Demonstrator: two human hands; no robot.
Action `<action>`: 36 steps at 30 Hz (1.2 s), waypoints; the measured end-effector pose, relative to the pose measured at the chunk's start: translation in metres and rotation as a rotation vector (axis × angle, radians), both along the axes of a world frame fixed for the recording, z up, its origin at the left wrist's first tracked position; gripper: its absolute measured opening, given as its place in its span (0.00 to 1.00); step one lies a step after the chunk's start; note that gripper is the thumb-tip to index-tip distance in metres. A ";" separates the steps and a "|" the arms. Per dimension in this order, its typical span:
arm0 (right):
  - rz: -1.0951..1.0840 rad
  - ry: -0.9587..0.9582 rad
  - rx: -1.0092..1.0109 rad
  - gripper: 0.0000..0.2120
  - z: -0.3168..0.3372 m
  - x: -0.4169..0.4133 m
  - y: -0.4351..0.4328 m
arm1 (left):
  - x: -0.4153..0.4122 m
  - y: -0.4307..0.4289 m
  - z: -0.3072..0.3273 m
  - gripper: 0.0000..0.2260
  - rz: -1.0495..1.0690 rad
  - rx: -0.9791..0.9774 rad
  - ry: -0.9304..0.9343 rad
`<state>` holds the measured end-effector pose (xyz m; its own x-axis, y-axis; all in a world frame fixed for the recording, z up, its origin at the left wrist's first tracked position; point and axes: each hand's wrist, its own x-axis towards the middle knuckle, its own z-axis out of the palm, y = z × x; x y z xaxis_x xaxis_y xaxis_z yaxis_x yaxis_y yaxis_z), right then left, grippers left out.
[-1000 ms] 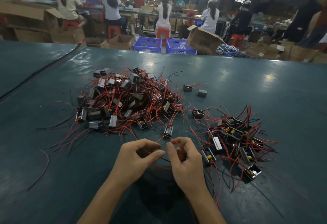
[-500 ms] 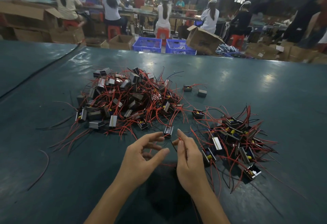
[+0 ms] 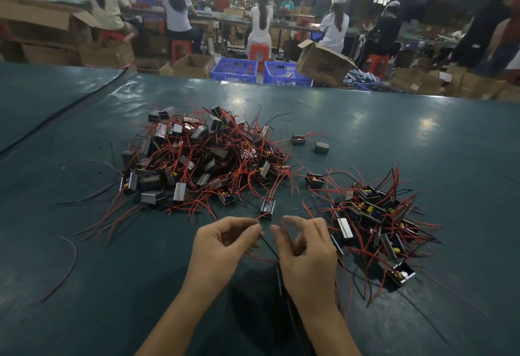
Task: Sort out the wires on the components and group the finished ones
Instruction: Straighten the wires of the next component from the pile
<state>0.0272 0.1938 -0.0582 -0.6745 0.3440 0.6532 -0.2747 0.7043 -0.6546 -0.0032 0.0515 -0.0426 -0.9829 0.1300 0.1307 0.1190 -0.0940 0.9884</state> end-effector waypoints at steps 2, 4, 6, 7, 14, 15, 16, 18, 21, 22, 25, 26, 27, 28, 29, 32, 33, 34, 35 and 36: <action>0.035 0.023 -0.033 0.09 0.001 0.000 -0.001 | -0.001 0.001 0.002 0.10 -0.024 0.135 -0.125; 0.085 0.011 -0.062 0.08 0.000 0.000 -0.003 | -0.002 0.002 0.003 0.12 -0.044 0.173 -0.179; 0.128 0.003 -0.074 0.07 -0.001 0.000 -0.003 | -0.002 0.002 0.003 0.14 -0.072 0.163 -0.194; 0.141 0.008 -0.073 0.06 -0.001 -0.001 -0.003 | -0.002 0.001 0.003 0.14 -0.093 0.164 -0.207; 0.197 0.023 -0.079 0.08 -0.006 -0.003 -0.002 | -0.004 -0.004 0.004 0.14 -0.091 0.161 -0.225; 0.201 0.028 -0.087 0.09 -0.006 -0.003 -0.002 | -0.004 -0.006 0.004 0.14 -0.064 0.107 -0.183; 0.205 0.033 -0.096 0.09 -0.006 -0.004 -0.002 | -0.005 -0.007 0.004 0.14 -0.042 0.044 -0.133; 0.210 0.046 -0.102 0.09 -0.006 -0.004 -0.002 | -0.005 -0.011 0.006 0.11 -0.017 -0.041 -0.043; 0.217 0.077 -0.042 0.09 -0.008 -0.003 -0.003 | -0.003 -0.014 0.008 0.06 -0.050 -0.093 0.071; 0.214 0.084 -0.022 0.09 -0.009 -0.002 -0.004 | -0.001 -0.013 0.009 0.05 -0.065 -0.110 0.101; 0.215 0.099 0.007 0.09 -0.012 -0.001 -0.006 | 0.003 -0.012 0.009 0.05 -0.093 -0.150 0.180; 0.217 0.102 0.007 0.09 -0.012 -0.001 -0.006 | 0.004 -0.012 0.009 0.05 -0.103 -0.161 0.204; 0.217 0.103 0.004 0.09 -0.013 -0.001 -0.007 | 0.006 -0.011 0.010 0.05 -0.111 -0.173 0.229; 0.219 0.102 -0.002 0.10 -0.013 0.000 -0.007 | 0.007 -0.010 0.010 0.06 -0.115 -0.187 0.256; 0.226 0.098 -0.011 0.11 -0.013 0.000 -0.007 | 0.007 -0.009 0.010 0.06 -0.115 -0.199 0.285; 0.249 0.082 -0.054 0.10 -0.012 0.001 -0.008 | 0.007 -0.005 0.008 0.05 -0.087 -0.236 0.342; 0.249 0.076 -0.084 0.09 -0.011 0.000 -0.008 | 0.007 -0.004 0.007 0.04 -0.080 -0.235 0.331; 0.248 0.071 -0.113 0.09 -0.010 0.000 -0.008 | 0.007 -0.004 0.006 0.04 -0.078 -0.224 0.304; 0.247 0.066 -0.137 0.08 -0.009 0.000 -0.009 | 0.006 -0.004 0.006 0.05 -0.082 -0.202 0.265; 0.243 0.063 -0.159 0.09 -0.009 0.000 -0.010 | 0.006 -0.004 0.005 0.05 -0.093 -0.164 0.215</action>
<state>0.0268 0.1836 -0.0669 -0.7095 0.2790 0.6471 -0.4663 0.5025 -0.7280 0.0025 0.0476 -0.0372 -0.9176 0.2552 0.3046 0.3258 0.0443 0.9444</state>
